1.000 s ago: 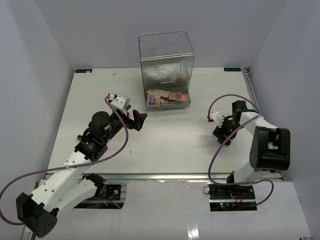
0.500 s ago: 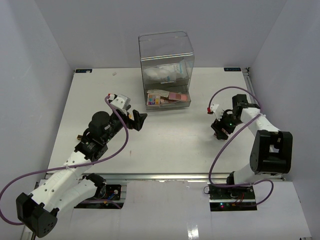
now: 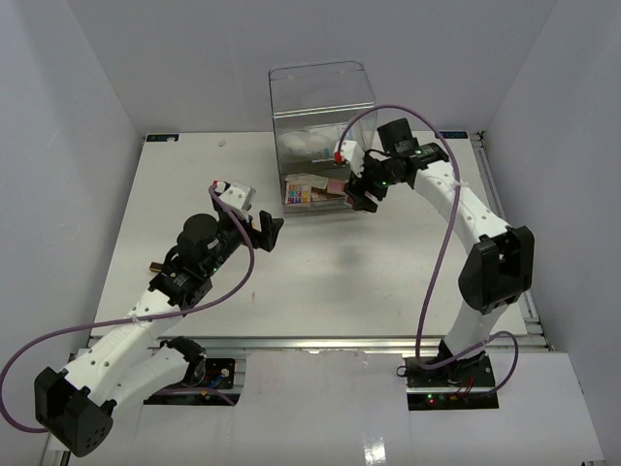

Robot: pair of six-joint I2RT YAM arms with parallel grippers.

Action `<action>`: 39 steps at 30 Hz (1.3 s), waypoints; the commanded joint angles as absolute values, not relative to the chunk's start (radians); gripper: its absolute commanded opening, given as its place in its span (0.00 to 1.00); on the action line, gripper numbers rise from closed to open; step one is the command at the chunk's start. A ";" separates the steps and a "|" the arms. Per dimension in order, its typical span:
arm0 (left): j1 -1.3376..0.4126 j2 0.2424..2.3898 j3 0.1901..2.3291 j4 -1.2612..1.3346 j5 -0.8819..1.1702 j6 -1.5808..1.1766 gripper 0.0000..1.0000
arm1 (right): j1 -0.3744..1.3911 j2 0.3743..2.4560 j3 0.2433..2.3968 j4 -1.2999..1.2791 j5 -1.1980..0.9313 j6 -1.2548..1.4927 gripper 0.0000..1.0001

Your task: Organize the makeup

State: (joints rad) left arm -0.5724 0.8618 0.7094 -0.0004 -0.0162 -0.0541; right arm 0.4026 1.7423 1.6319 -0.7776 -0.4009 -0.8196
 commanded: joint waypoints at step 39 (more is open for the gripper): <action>-0.570 0.862 0.707 -0.025 -0.044 -0.031 0.98 | 0.456 1.948 1.671 -0.372 -0.065 -0.142 0.22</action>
